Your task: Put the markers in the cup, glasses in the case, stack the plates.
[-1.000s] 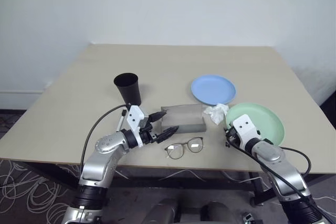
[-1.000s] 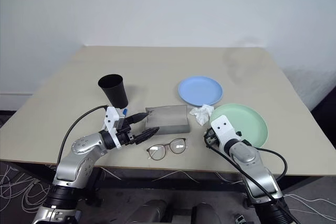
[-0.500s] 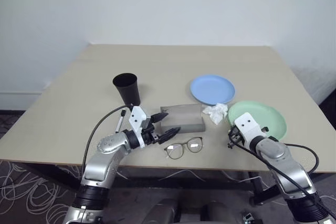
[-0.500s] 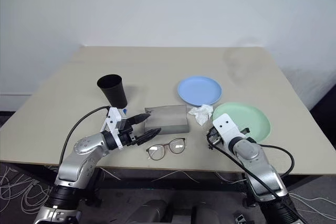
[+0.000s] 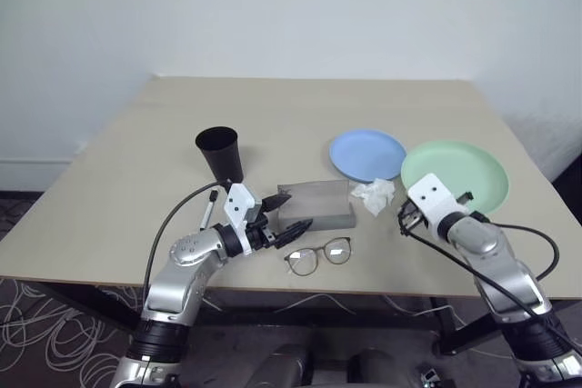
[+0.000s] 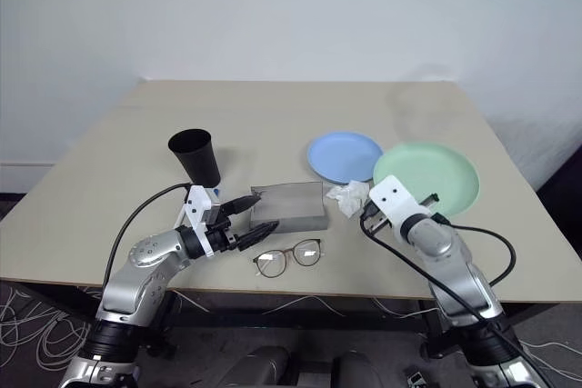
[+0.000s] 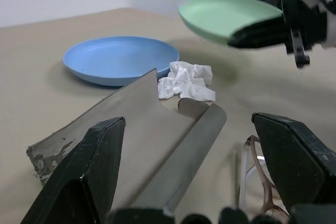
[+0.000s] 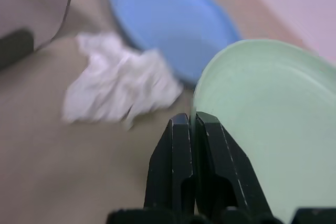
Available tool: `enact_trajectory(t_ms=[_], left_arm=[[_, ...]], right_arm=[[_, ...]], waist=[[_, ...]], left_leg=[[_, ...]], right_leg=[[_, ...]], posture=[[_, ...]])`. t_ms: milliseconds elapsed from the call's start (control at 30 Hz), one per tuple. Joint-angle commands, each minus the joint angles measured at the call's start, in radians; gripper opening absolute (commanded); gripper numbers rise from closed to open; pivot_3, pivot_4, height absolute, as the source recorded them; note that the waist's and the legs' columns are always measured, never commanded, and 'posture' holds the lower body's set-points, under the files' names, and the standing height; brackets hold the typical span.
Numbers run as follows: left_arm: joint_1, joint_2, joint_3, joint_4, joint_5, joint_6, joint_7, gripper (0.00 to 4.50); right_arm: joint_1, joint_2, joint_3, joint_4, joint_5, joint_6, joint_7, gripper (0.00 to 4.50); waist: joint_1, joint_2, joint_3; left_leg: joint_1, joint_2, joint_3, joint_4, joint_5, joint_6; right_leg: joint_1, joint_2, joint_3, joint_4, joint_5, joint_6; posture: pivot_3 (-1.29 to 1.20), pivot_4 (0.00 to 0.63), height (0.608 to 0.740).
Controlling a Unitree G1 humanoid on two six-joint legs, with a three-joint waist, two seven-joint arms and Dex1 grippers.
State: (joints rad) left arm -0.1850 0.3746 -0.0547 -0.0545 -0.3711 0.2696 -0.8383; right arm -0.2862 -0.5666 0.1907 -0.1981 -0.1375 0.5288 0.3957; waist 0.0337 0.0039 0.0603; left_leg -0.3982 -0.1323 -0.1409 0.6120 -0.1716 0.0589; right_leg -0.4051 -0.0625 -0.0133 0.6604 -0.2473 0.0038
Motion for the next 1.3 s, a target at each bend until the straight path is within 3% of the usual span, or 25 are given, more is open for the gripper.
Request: enact_trajectory(t_ms=[33, 367, 500, 600, 667, 767, 967, 1300], left_arm=[[-0.051, 0.0, 0.015, 0.013, -0.003, -0.028, -0.004, 4.13], [-0.054, -0.008, 0.013, 0.015, 0.001, -0.043, 0.012, 4.13], [-0.029, -0.004, 0.023, -0.012, -0.001, -0.04, 0.032, 4.13], [-0.013, -0.001, 0.028, -0.032, -0.004, -0.037, 0.045, 4.13], [-0.005, 0.001, 0.029, -0.041, -0.005, -0.035, 0.051, 4.13], [0.006, 0.005, 0.032, -0.054, -0.008, -0.031, 0.058, 4.13], [0.002, 0.012, 0.032, -0.058, -0.012, -0.025, 0.063, 4.13], [-0.046, 0.017, 0.024, -0.006, -0.007, -0.035, 0.04, 4.13]], right_arm=[[-0.128, -0.01, 0.024, 0.122, 0.01, -0.202, 0.095, 0.03], [-0.541, 0.145, 0.084, 0.882, 0.018, -0.662, 0.297, 0.03], [-0.64, 0.202, 0.081, 1.089, 0.016, -0.783, 0.33, 0.03], [-0.698, 0.23, 0.077, 1.205, 0.001, -0.847, 0.314, 0.7], [-0.719, 0.24, 0.07, 1.251, -0.004, -0.877, 0.302, 1.47], [-0.729, 0.244, 0.062, 1.273, -0.011, -0.914, 0.28, 2.41], [-0.683, 0.198, 0.017, 1.186, 0.023, -0.899, 0.312, 2.41], [-0.423, 0.094, -0.035, 0.751, 0.105, -0.524, 0.47, 2.41]], waist=[[-0.002, 0.0, 0.0], [-0.021, -0.001, 0.0], [-0.028, 0.0, 0.0], [-0.029, 0.0, 0.0], [-0.028, 0.0, 0.0], [-0.028, 0.0, -0.001], [-0.028, 0.001, -0.001], [-0.028, 0.002, -0.001]], left_leg=[[0.0, 0.0, 0.0, 0.0, 0.0, 0.0], [0.002, 0.0, 0.0, 0.0, 0.0, 0.001], [0.002, 0.001, 0.0, 0.0, 0.001, 0.0], [0.002, 0.003, 0.0, 0.0, 0.001, 0.0], [0.003, 0.004, 0.0, -0.001, 0.001, -0.002], [0.003, 0.004, 0.0, -0.001, 0.002, -0.002], [0.004, 0.005, -0.001, -0.002, 0.003, -0.003], [0.003, 0.006, 0.0, -0.002, 0.002, -0.003]], right_leg=[[0.0, 0.0, 0.0, 0.0, 0.0, 0.0], [0.002, 0.002, 0.0, 0.0, 0.001, 0.001], [0.001, 0.004, 0.002, 0.0, 0.002, -0.001], [0.001, 0.008, 0.004, 0.0, 0.003, -0.003], [0.001, 0.009, 0.004, 0.0, 0.005, -0.006], [0.001, 0.01, 0.004, 0.001, 0.004, -0.006], [-0.001, 0.011, 0.006, 0.002, 0.005, -0.007], [-0.001, 0.011, 0.006, 0.002, 0.005, -0.007]], posture=[[0.0, 0.0, 0.736], [0.0, 0.0, 0.736], [0.0, 0.0, 0.736], [0.0, 0.0, 0.736], [0.0, 0.0, 0.736], [0.0, 0.0, 0.736], [0.0, 0.0, 0.736], [0.0, 0.0, 0.736]])
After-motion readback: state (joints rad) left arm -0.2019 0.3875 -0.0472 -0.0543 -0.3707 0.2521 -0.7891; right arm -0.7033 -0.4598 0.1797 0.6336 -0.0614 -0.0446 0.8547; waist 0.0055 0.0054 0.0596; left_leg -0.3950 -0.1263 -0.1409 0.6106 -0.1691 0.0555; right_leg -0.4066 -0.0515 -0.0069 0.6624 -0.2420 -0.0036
